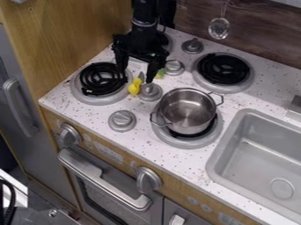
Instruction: Put the green object on the bottom left burner
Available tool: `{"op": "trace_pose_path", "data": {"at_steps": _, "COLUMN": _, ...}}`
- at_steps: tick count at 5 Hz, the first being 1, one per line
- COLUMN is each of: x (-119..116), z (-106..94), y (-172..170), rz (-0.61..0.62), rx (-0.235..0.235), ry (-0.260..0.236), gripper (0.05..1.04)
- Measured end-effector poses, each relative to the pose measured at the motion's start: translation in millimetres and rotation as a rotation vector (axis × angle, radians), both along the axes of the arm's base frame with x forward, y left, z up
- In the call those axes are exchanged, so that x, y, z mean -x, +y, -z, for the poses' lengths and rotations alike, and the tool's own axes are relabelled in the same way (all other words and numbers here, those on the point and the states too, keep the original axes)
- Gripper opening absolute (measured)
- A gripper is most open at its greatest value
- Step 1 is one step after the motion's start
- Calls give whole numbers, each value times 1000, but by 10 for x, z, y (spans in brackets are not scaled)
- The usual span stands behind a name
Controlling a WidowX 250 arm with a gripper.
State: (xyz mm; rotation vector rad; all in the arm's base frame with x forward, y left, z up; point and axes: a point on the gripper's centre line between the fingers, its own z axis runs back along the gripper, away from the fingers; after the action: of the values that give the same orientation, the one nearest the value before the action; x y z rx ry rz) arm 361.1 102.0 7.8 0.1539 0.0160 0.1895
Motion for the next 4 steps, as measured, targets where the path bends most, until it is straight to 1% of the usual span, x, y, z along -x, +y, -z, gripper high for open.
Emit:
{"op": "trace_pose_path", "data": {"at_steps": 1, "x": 79, "z": 173, "y": -23, "rz": -3, "rx": 15, "ry": 50, "gripper": 999}}
{"op": "trace_pose_path", "data": {"at_steps": 2, "x": -54, "z": 251, "y": -40, "rz": -2, "rx": 45, "ry": 55, "gripper": 999}}
{"op": "trace_pose_path", "data": {"at_steps": 3, "x": -380, "z": 256, "y": -16, "rz": 13, "rx": 98, "ry": -2, "gripper": 999}}
{"op": "trace_pose_path", "data": {"at_steps": 4, "x": -694, "z": 275, "y": 40, "rz": 8, "rx": 102, "ry": -68, "gripper": 999}}
